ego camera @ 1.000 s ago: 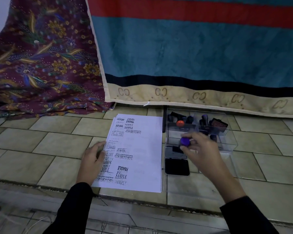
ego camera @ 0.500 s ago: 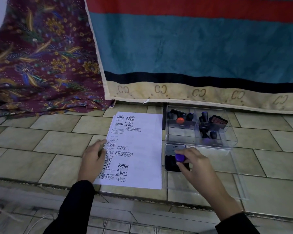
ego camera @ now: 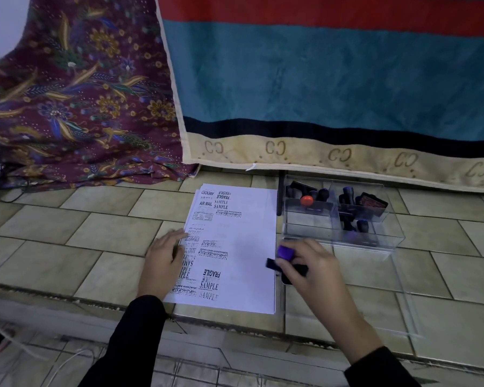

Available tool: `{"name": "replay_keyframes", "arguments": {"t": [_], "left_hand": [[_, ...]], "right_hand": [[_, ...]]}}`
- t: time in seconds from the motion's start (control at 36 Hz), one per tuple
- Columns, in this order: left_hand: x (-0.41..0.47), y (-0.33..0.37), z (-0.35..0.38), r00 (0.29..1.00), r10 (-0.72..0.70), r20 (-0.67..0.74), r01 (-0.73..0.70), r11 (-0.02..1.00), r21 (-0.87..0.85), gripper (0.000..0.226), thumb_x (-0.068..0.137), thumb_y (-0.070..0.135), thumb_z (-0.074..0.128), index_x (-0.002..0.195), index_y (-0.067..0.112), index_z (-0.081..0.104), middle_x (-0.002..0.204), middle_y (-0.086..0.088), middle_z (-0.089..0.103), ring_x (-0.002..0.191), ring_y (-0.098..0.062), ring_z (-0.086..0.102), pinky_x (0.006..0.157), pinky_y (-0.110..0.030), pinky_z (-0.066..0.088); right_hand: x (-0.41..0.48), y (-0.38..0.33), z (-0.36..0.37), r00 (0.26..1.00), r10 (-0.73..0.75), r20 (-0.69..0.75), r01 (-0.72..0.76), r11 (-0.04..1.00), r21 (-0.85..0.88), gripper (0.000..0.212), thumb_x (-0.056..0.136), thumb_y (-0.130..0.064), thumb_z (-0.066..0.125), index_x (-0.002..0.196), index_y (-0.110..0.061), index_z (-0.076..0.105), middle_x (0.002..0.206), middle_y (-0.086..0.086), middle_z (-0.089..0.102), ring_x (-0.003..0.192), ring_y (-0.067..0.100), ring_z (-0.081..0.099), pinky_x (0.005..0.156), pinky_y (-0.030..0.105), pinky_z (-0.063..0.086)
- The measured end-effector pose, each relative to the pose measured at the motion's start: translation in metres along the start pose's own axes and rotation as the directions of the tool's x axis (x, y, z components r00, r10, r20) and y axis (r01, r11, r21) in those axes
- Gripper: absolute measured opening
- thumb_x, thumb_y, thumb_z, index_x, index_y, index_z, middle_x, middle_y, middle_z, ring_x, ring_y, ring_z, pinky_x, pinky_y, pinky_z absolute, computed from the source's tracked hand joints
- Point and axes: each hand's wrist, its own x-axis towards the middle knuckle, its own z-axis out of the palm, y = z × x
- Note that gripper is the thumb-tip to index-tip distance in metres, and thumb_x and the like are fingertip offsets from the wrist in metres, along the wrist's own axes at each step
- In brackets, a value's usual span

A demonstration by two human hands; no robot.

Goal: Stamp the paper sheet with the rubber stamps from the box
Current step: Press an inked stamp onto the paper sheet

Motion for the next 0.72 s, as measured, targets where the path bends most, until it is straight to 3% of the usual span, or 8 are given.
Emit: {"name": "replay_keyframes", "arguments": {"t": [0.11,0.25,0.39,0.53,0.72], "left_hand": [[0.0,0.004,-0.002,1.0,-0.029,0.008,0.029,1.0,0.002,0.036,0.091,0.024,0.045,0.12,0.018,0.066,0.129,0.0,0.063,0.127,-0.022,0.052,0.109,-0.049,0.039],[0.0,0.003,-0.002,1.0,-0.023,0.014,0.022,0.999,0.039,0.034,0.092,0.024,0.047,0.121,0.018,0.065,0.129,0.0,0.064,0.126,-0.024,0.053,0.107,-0.051,0.041],[0.0,0.003,-0.001,0.999,-0.034,0.015,0.034,0.999,0.028,0.033,0.093,0.023,0.048,0.121,0.018,0.065,0.13,0.0,0.063,0.128,-0.023,0.05,0.109,-0.049,0.038],[0.0,0.003,-0.001,1.0,-0.018,0.0,0.018,0.999,0.041,0.028,0.095,0.008,0.056,0.12,0.018,0.065,0.128,0.0,0.064,0.126,-0.024,0.052,0.109,-0.049,0.038],[0.001,0.002,-0.001,0.999,-0.029,0.013,0.029,0.999,0.035,0.03,0.094,0.019,0.05,0.12,0.02,0.065,0.127,0.002,0.064,0.125,-0.022,0.052,0.108,-0.05,0.038]], "right_hand": [[0.018,-0.029,0.034,0.995,-0.033,0.096,0.023,0.995,0.101,0.026,0.081,-0.021,0.072,0.106,-0.014,0.066,0.1,-0.002,0.062,0.073,0.006,0.063,0.075,0.019,0.052],[0.038,-0.05,0.07,0.975,-0.074,0.208,0.061,0.996,0.065,0.029,0.087,-0.025,0.064,0.114,-0.015,0.06,0.105,0.001,0.057,0.083,0.014,0.06,0.079,0.026,0.051],[0.045,-0.05,0.091,0.964,-0.074,0.256,0.074,0.997,0.009,0.027,0.089,-0.025,0.061,0.113,-0.015,0.059,0.104,0.003,0.055,0.084,0.019,0.059,0.077,0.034,0.052],[0.044,-0.047,0.099,0.957,-0.065,0.282,0.074,0.997,-0.019,0.027,0.09,-0.026,0.059,0.114,-0.014,0.058,0.106,0.003,0.054,0.085,0.02,0.059,0.077,0.034,0.052],[0.039,-0.045,0.102,0.953,-0.096,0.287,0.112,0.993,-0.041,0.026,0.09,-0.025,0.058,0.114,-0.013,0.057,0.107,0.003,0.053,0.087,0.022,0.059,0.078,0.034,0.052]]}}
